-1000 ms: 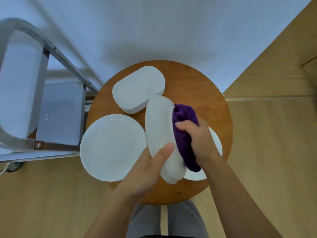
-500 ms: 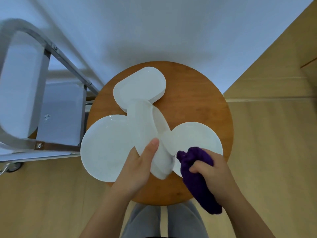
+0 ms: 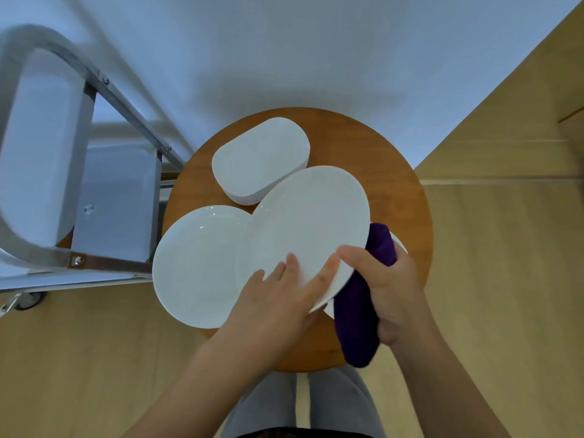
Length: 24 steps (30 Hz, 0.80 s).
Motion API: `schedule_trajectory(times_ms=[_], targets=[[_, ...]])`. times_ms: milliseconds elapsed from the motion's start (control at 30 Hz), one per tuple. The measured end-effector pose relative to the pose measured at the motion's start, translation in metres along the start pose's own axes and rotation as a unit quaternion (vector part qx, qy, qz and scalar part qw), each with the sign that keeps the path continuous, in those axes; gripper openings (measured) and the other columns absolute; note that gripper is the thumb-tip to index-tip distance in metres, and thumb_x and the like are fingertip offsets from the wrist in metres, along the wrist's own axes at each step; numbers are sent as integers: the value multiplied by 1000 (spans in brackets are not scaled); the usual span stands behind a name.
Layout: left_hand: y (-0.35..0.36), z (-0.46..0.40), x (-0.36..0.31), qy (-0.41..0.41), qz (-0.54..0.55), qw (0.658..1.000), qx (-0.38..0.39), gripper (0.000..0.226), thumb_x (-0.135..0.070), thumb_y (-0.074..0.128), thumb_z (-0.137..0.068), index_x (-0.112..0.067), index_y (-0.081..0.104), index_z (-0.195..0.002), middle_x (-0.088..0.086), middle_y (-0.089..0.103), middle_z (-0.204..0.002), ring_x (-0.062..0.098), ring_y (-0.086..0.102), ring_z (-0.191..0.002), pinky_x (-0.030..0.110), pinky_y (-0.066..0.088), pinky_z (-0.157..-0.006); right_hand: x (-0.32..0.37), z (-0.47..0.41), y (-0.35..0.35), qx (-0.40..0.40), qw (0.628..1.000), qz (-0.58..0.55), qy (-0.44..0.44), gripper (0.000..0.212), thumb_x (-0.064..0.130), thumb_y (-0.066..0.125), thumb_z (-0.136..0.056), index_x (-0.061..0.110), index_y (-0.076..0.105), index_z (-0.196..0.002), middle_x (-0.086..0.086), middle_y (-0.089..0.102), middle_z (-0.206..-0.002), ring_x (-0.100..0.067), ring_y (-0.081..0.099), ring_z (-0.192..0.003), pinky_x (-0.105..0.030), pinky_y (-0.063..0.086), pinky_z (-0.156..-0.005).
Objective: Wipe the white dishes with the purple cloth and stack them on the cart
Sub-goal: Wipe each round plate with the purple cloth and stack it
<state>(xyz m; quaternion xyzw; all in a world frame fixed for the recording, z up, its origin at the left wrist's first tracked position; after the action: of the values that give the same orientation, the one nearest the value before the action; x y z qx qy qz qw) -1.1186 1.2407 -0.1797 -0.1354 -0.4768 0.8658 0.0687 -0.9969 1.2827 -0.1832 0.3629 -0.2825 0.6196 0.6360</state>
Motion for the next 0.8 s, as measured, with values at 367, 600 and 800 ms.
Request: schedule_trajectory(times_ms=[367,600,800], targets=[[-27,32,121,-321,534,733,-275,70,-68,52,-78,-44,29,-140,-8,36,-149,24,32,-137,52,28,-107,-32,-2,-25,-14,992,-127,25,43,9,58,-56,18,66,-97,-2,73,-86,-20,70,-75,-30,54,-53],[16,15,113,-291,841,442,-114,34,-58,56,-80,-35,67,-102,2,75,-96,26,70,-88,38,57,-60,-20,-4,-20,-39,998,56,-1,26,15,76,-70,29,64,-89,3,71,-83,-19,68,-77,-30,52,-61],[12,17,109,-318,762,526,-203,21,-64,44,-85,-47,57,-87,-3,63,-99,22,59,-92,38,51,-63,59,9,17,-107,819,390,-407,46,48,59,-78,12,59,-106,1,60,-89,-11,54,-77,-11,42,-65]])
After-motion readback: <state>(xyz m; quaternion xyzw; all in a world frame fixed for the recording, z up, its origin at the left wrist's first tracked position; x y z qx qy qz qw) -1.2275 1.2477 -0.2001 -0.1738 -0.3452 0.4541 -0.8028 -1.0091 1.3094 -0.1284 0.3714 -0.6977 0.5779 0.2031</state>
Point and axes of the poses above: each hand's wrist, its own z-axis away from the middle knuckle, its own y-axis out of the palm, x = y × z, the point moved 6 cm from there along -z, towards the middle knuckle
